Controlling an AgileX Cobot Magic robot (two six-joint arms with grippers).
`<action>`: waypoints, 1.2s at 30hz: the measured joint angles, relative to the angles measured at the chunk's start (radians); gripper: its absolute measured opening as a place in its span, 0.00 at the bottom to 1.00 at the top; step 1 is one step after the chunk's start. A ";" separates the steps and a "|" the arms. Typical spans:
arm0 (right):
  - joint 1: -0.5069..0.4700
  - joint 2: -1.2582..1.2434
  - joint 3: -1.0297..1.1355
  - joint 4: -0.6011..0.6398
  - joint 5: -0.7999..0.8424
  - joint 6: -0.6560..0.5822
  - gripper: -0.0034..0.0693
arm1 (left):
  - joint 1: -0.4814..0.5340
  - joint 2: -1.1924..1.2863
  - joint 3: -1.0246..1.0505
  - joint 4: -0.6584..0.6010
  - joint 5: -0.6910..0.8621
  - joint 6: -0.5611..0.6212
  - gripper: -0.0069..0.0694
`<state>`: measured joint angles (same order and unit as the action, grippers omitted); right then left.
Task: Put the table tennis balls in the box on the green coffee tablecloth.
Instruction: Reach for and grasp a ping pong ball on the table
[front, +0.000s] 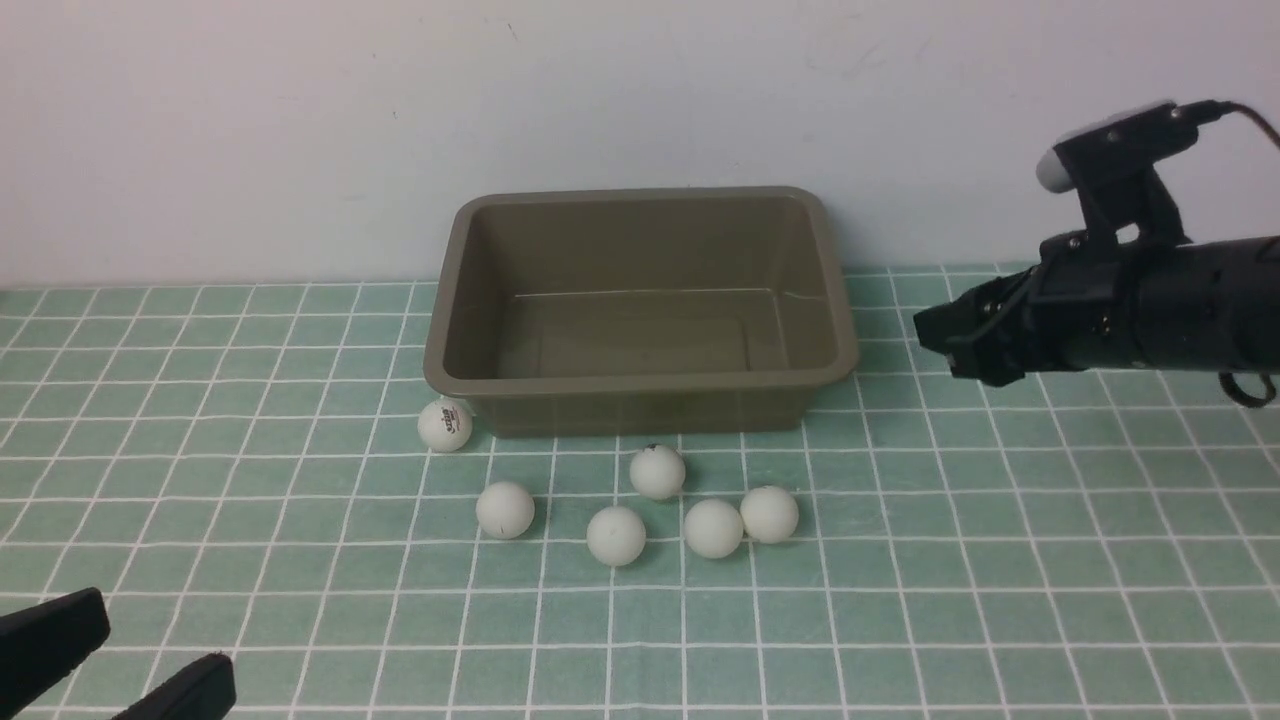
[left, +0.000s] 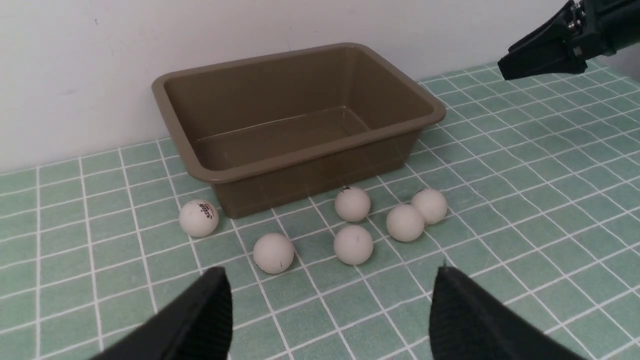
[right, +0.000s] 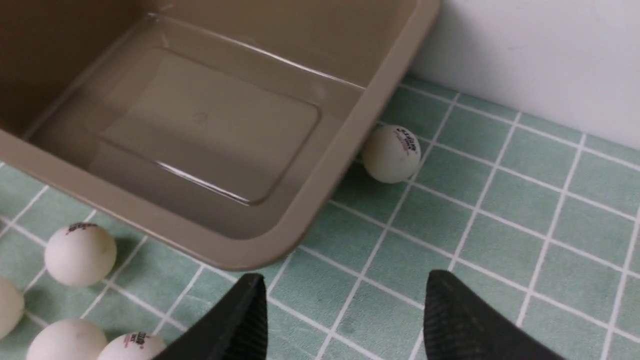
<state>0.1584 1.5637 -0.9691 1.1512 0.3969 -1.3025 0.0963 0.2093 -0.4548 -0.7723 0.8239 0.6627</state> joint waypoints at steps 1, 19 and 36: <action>-0.008 0.000 0.000 0.006 0.000 0.000 0.58 | 0.000 0.000 0.000 0.000 0.008 0.000 0.72; -0.408 0.049 -0.092 0.199 0.310 0.080 0.58 | 0.000 0.000 0.000 0.000 0.011 0.000 0.72; -0.317 0.321 -0.463 -0.121 0.729 0.033 0.58 | 0.000 0.000 0.000 0.001 0.011 0.001 0.72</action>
<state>-0.1584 1.8852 -1.4319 1.0299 1.1254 -1.2698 0.0963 0.2093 -0.4548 -0.7712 0.8346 0.6639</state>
